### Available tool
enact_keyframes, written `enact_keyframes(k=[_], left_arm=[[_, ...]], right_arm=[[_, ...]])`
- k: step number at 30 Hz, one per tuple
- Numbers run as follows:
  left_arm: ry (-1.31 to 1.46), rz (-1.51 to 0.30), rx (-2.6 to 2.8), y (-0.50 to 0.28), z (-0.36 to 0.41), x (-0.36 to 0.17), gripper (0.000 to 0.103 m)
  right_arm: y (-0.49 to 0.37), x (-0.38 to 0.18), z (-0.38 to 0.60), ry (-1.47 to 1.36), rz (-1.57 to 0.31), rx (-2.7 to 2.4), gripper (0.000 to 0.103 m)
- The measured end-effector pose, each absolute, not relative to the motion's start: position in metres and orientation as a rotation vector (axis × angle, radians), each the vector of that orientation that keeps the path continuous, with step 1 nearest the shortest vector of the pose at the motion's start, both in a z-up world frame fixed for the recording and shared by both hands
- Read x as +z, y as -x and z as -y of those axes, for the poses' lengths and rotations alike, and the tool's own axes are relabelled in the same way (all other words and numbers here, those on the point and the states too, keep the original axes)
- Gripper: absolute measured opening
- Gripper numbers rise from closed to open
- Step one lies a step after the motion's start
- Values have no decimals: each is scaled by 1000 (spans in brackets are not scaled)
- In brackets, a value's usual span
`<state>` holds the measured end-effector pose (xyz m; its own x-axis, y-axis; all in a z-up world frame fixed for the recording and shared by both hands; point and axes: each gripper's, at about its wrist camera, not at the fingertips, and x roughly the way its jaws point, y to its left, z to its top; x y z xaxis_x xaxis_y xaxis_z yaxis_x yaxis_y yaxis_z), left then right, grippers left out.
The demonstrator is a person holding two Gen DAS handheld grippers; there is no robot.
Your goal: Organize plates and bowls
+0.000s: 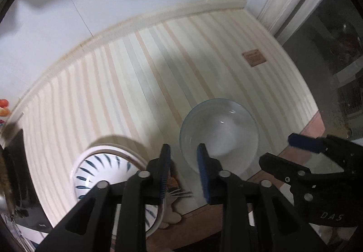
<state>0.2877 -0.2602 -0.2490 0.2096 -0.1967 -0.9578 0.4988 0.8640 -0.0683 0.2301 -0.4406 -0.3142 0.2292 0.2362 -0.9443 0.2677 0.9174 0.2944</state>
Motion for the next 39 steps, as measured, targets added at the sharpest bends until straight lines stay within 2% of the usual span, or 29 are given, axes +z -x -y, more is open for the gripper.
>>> enact_keyframes(k=[4,5,6,7,8,10,13,24,29,35,39], left_arm=[[-270,-1228,-506,-270,246,-224,34],[-263,-1221,-511,-268,244,-220,40],[-256,-1213,-513,-266,242,-216,48],[-253,-1202,-511,-264,239,-212,70],[-246,-1185,-509,-261,235,-207,84],[-234,-1160,-497,-257,228,-199,85],[-203,-1146,-501,-254,222,-190,93],[-118,-1082,-533,-221,199,-149,95],[-116,-1047,-530,-214,195,-137,100],[-122,-1075,-538,-223,202,-149,100],[-65,-1124,-542,-246,205,-177,100]], right_arm=[[-210,-281,431,-394,-1292,-41,81],[-206,-273,428,-384,-1280,-45,85],[-200,-265,425,-369,-1268,-48,87],[-196,-258,422,-359,-1257,-51,88],[-192,-252,420,-351,-1246,-53,90],[-180,-237,415,-334,-1211,-64,92],[-166,-220,412,-320,-1172,-81,95],[-120,-161,398,-277,-1064,-104,100],[-111,-143,398,-276,-1026,-114,102],[-110,-141,403,-281,-1022,-125,102],[-122,-156,416,-323,-1034,-100,102]])
